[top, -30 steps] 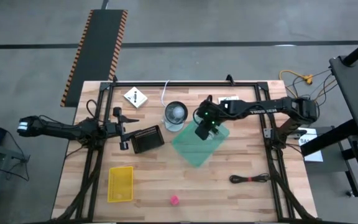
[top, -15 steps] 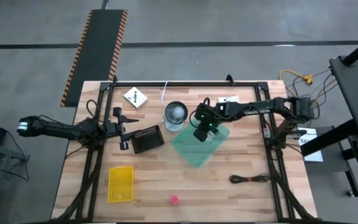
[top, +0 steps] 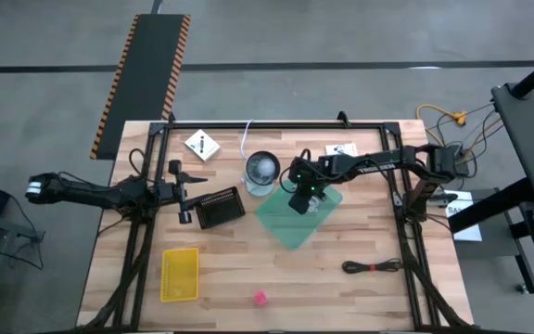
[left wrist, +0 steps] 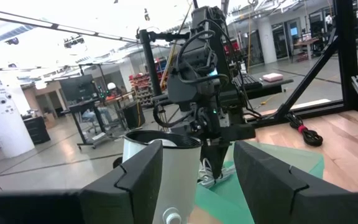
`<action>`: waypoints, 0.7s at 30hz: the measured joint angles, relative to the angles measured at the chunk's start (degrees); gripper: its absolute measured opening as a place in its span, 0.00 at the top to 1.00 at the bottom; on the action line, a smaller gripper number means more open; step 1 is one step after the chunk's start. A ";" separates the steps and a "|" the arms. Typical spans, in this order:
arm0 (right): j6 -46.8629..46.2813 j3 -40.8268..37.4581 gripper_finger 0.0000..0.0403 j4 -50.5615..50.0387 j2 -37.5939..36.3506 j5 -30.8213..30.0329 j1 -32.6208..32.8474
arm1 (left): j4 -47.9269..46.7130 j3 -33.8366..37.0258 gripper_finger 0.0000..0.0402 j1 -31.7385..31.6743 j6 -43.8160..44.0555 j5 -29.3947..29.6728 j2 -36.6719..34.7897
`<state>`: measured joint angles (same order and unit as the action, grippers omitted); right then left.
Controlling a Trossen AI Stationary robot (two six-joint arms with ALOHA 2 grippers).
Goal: Pick and place items into bin
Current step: Put the white charger cable into the green bin
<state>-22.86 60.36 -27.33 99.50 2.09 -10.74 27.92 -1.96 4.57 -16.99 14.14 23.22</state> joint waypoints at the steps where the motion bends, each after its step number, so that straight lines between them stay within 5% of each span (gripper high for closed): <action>1: 0.00 0.00 0.92 -0.01 0.00 0.66 0.00 | -0.06 0.00 0.55 0.00 0.00 0.01 0.00; 13: 1.58 0.02 0.91 -0.21 -0.02 5.41 -0.02 | -0.33 0.00 0.55 0.01 0.00 0.00 0.00; 21: 2.55 0.02 0.78 -0.18 -0.04 5.48 0.26 | -0.43 0.00 0.55 0.00 0.00 0.00 0.00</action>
<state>-20.32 60.38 -27.51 99.46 7.57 -10.48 27.49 -1.96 4.57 -16.99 14.14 23.22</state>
